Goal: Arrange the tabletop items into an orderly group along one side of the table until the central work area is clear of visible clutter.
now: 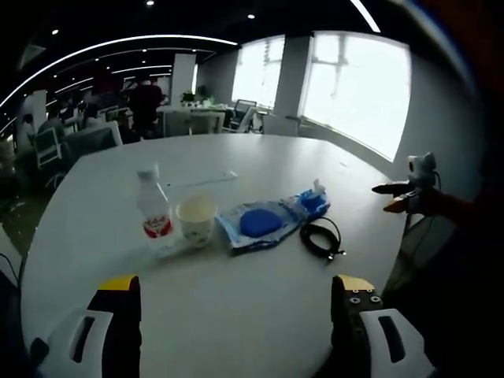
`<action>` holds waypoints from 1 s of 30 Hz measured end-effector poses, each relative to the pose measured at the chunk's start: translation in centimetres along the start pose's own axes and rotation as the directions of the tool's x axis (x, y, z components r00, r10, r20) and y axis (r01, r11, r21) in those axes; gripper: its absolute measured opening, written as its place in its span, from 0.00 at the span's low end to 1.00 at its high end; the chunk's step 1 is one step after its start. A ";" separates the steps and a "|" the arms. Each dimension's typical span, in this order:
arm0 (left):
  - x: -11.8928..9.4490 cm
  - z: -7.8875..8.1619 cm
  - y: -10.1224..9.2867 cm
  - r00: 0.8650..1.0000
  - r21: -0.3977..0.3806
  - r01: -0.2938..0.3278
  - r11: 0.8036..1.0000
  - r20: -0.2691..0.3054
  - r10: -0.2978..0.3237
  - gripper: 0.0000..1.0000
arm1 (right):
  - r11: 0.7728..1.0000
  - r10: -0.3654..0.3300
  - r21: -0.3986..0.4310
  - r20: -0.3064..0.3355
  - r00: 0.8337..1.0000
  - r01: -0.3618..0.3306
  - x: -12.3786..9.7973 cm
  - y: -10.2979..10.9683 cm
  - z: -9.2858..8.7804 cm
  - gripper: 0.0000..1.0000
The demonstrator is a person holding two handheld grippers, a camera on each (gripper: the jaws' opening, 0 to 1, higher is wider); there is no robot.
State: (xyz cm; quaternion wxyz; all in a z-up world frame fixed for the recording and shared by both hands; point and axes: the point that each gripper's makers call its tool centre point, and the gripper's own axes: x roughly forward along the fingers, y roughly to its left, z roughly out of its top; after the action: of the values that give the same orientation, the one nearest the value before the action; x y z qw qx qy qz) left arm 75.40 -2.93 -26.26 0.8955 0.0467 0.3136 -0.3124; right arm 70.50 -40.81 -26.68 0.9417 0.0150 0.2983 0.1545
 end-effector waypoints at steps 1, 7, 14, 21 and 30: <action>0.0 0.0 -0.1 1.000 0.002 0.001 1.000 0.000 -0.001 1.00 | 1.000 0.001 0.001 0.000 1.000 -0.001 0.0 0.0 0.0 1.00; 0.0 0.0 -0.2 1.000 0.008 0.003 1.000 0.002 -0.003 1.00 | 1.000 0.004 0.004 -0.001 1.000 -0.004 -0.1 0.2 -0.2 1.00; -0.1 0.2 -0.4 1.000 0.007 0.004 1.000 0.005 -0.004 1.00 | 1.000 0.006 0.007 0.001 1.000 -0.006 -0.1 0.2 -0.2 1.00; -0.1 0.3 -0.6 1.000 0.014 0.010 1.000 0.011 -0.011 0.99 | 1.000 0.008 0.004 0.001 1.000 -0.008 0.0 0.2 -0.3 1.00; 0.2 0.4 -0.7 1.000 0.018 0.014 1.000 0.009 -0.014 0.99 | 1.000 0.014 0.002 0.000 1.000 -0.014 0.3 0.5 -0.1 1.00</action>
State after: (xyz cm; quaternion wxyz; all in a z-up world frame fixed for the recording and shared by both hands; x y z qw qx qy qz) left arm 75.31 -3.70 -25.95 0.8944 0.0511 0.3068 -0.3215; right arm 70.56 -40.28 -26.89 0.9407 0.0181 0.2982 0.1609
